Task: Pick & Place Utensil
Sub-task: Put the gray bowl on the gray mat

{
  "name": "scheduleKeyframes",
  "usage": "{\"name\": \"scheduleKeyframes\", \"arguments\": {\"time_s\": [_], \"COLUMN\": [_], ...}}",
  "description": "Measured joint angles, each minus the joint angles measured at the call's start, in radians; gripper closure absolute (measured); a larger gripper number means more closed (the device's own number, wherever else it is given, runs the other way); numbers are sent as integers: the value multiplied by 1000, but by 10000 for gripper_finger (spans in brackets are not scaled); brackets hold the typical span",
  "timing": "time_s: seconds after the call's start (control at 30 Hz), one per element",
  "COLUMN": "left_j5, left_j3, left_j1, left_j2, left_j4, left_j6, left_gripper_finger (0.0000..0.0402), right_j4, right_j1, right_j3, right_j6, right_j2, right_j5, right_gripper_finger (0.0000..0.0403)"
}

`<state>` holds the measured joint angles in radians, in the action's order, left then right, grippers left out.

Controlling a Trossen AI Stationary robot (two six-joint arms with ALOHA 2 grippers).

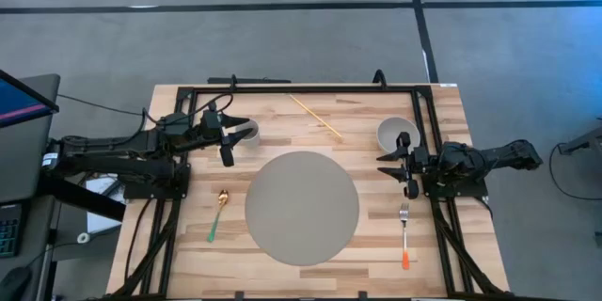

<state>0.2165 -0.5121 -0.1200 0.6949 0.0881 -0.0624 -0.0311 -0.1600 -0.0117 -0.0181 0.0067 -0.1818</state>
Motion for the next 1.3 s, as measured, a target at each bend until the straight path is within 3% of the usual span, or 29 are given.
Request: {"name": "scheduleKeyframes", "arguments": {"time_s": [0.27,0.57,0.9,1.3], "left_j5": [0,-1,-1,-1], "left_j3": [0,0,0,0], "left_j1": [0,0,0,0], "left_j2": [0,0,0,0], "left_j4": [0,1,1,2], "left_j6": [0,-3,-4,-11], "left_gripper_finger": [261,261,261,261], "right_j4": [0,0,-24,-182], "right_j1": [0,5,5,5], "right_j3": [0,0,2,2], "right_j6": [5,207,163,159], "right_j2": [0,0,0,0], "right_j5": [0,-1,-1,-1], "right_gripper_finger": [273,273,273,273]}}
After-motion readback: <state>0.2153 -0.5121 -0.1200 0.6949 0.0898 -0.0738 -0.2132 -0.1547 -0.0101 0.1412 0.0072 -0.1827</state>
